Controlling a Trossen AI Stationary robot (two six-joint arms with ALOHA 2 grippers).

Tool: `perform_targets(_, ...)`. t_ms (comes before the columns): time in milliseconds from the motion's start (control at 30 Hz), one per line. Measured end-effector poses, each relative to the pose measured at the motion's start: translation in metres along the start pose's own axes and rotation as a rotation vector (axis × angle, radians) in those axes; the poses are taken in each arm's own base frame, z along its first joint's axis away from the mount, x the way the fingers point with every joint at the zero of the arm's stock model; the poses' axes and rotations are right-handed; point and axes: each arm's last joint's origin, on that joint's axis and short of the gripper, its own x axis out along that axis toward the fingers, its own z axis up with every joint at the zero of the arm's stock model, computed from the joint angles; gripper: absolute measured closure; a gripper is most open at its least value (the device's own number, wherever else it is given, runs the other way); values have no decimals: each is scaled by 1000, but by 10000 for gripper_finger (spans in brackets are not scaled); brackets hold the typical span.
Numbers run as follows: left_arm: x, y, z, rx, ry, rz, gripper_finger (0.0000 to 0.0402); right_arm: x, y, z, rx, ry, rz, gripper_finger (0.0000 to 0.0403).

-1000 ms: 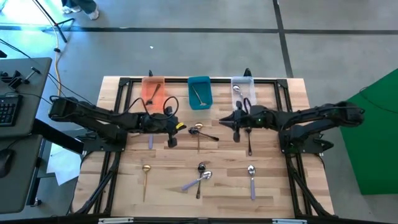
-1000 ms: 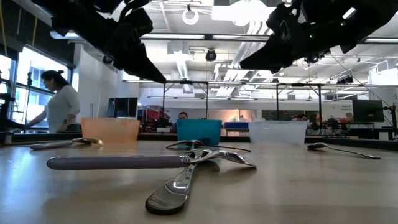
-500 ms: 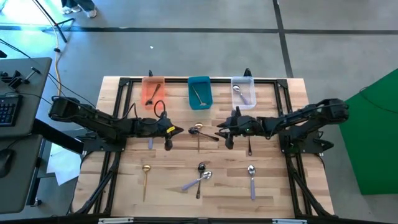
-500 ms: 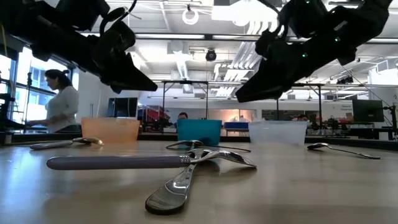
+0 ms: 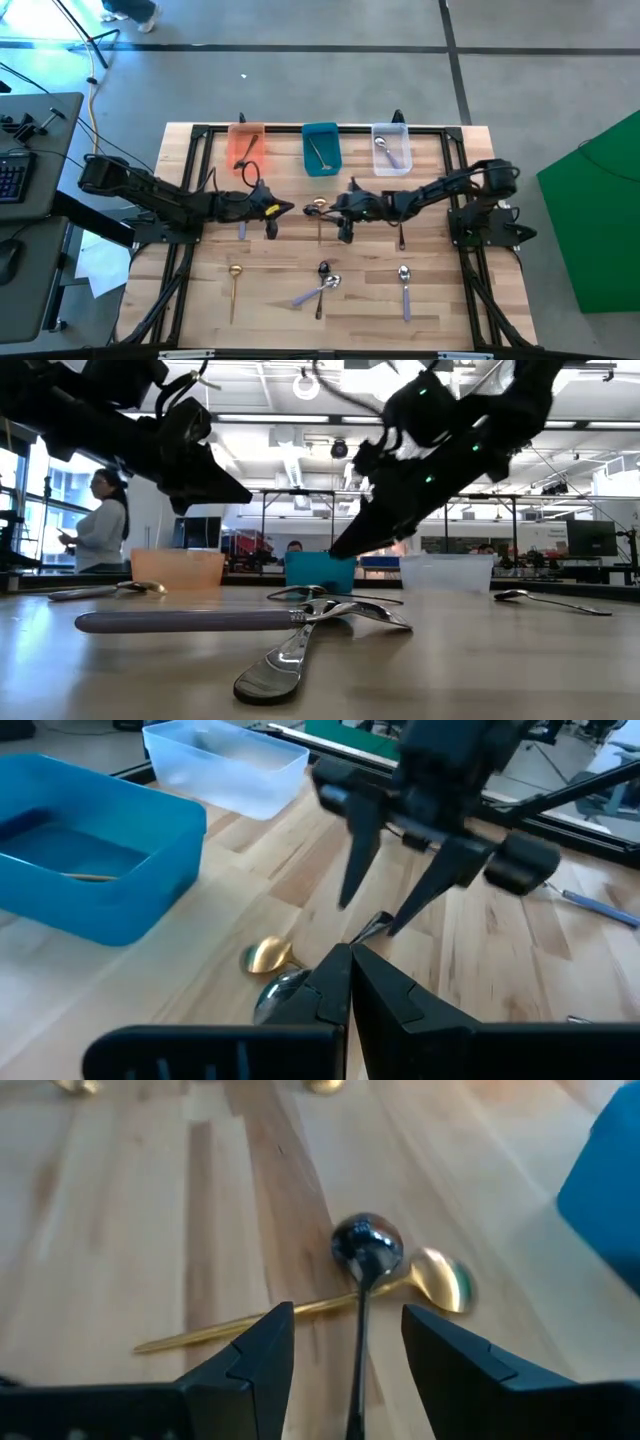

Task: Sort silverware by color (type)
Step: Put the top left black spoon into the orange bin

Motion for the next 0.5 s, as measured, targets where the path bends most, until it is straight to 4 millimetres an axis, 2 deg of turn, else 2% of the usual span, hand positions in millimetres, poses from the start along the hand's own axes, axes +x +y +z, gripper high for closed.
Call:
perform_targets(300, -2, -7, 0, -6, -18, -19, 399, 34, -8, -4, 41, 176, -65, 234)
perform_targets(400, -3, -8, -1, -38, -11, -19, 399, 39, -11, -2, 47, 213, -70, 253)
perform_targets(500, -4, -10, -2, -41, -17, -11, 399, 40, -11, -1, 47, 222, -76, 289)
